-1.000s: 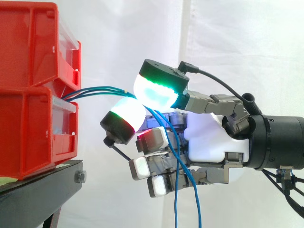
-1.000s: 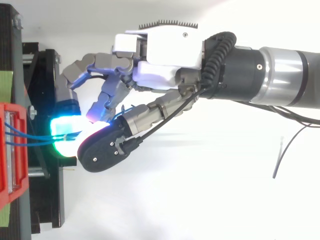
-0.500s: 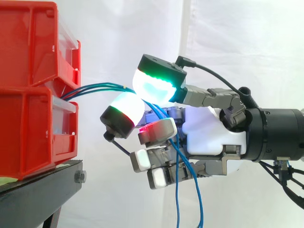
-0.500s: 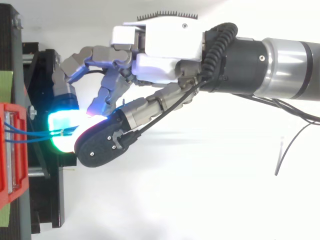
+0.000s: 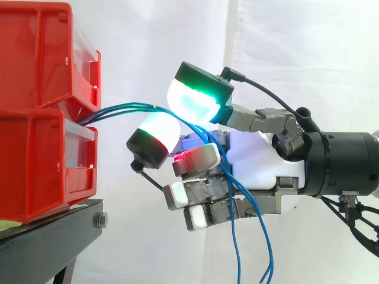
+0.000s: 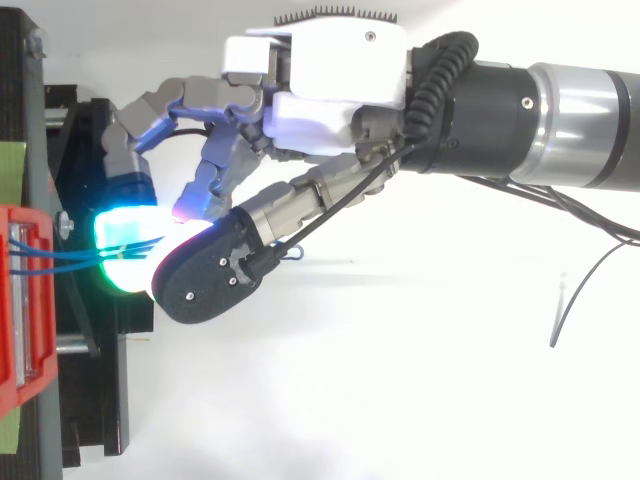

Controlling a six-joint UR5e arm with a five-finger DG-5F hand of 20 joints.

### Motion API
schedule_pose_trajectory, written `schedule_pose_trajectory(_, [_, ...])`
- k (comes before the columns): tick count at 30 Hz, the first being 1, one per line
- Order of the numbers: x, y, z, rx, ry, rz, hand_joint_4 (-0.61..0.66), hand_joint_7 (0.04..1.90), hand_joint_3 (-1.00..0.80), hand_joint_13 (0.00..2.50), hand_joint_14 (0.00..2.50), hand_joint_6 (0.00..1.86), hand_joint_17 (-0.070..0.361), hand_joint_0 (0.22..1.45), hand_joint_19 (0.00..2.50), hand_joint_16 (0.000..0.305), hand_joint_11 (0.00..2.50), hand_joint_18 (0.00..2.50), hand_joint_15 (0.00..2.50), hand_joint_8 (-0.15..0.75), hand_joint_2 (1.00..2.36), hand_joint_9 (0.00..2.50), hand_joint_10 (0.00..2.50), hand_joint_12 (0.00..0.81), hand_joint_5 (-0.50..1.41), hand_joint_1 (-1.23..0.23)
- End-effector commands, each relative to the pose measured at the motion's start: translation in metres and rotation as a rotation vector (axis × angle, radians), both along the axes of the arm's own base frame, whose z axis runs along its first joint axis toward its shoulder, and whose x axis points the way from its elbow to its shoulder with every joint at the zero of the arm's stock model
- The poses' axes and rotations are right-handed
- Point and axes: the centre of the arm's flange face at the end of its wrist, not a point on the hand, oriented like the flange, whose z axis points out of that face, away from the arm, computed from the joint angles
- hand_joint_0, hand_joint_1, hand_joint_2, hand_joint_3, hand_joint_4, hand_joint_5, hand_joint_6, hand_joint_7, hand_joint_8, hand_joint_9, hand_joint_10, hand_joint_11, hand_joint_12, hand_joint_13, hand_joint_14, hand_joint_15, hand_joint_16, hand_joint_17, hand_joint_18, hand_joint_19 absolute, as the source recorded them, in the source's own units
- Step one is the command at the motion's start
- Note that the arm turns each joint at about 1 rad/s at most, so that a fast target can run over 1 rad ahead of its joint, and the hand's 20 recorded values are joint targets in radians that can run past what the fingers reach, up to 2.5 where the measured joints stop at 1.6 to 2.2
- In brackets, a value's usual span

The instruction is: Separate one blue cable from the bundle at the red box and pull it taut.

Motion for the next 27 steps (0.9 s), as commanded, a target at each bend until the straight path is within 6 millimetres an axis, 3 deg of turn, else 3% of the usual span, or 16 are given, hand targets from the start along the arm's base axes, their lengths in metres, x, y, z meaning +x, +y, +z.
schedule_pose_trajectory(1, [0.0000, -0.0007, -0.0001, -0.001, -0.001, -0.001, 0.06, 1.08, -0.43, 0.96, 0.02, 0.89, 0.109, 0.59, 0.70, 0.049, 1.37, 0.86, 0.64, 0.292, 1.01, 1.11, 0.02, 0.413, -0.19, -0.74])
schedule_pose_trajectory(15, [-0.0006, -0.0007, -0.0007, 0.000, 0.005, -0.001, 0.06, 1.06, -0.47, 0.97, 0.02, 0.88, 0.107, 0.63, 0.70, 0.048, 1.36, 0.86, 0.64, 0.286, 1.00, 1.12, 0.02, 0.404, -0.19, -0.64])
schedule_pose_trajectory(21, [-0.0006, -0.0007, -0.0007, 0.000, 0.005, -0.001, 0.01, 1.11, -0.31, 0.97, 0.02, 0.89, 0.108, 0.65, 0.70, 0.048, 1.35, 0.87, 0.65, 0.292, 1.01, 1.11, 0.02, 0.404, -0.19, -0.75])
schedule_pose_trajectory(27, [-0.0006, -0.0007, -0.0007, 0.000, 0.005, -0.001, -0.01, 1.08, -0.33, 0.97, 0.02, 0.91, 0.108, 0.69, 0.68, 0.048, 1.35, 0.87, 0.64, 0.284, 1.01, 1.10, 0.02, 0.400, -0.19, -0.85])
